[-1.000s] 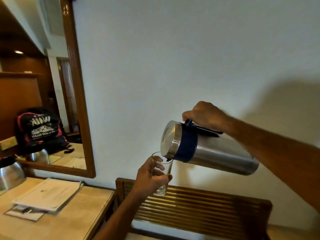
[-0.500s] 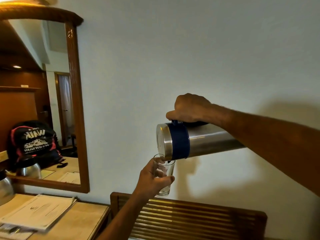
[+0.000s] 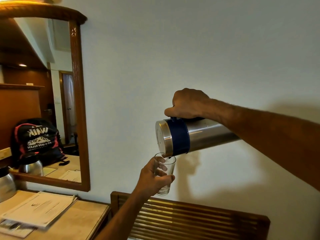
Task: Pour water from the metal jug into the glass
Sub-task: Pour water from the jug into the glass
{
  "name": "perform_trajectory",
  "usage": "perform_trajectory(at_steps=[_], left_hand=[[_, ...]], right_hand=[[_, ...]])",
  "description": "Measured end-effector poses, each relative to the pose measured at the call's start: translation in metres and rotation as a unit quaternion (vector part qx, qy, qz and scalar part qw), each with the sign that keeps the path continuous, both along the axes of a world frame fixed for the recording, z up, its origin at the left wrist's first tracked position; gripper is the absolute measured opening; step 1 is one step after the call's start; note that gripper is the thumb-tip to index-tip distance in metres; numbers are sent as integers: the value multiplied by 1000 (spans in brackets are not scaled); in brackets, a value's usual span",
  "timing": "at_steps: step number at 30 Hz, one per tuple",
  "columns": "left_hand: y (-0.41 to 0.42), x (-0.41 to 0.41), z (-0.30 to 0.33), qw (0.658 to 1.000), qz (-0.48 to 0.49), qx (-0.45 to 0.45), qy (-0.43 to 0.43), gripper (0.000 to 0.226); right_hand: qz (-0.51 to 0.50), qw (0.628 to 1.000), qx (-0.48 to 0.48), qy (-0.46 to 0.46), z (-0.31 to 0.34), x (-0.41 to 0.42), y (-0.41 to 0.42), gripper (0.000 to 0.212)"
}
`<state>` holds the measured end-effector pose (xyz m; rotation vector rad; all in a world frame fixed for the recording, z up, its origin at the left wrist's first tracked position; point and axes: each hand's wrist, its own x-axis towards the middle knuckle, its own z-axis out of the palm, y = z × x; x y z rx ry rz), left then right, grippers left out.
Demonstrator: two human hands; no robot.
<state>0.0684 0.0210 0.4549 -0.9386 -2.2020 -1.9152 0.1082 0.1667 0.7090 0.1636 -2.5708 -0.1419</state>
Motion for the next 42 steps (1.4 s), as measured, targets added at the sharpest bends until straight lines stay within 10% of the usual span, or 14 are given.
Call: perform_trajectory(at_steps=[42], left_hand=[[17, -16, -6, 1000, 6, 1, -17, 52]], right_hand=[[26, 997, 77, 3, 6, -14, -8, 39]])
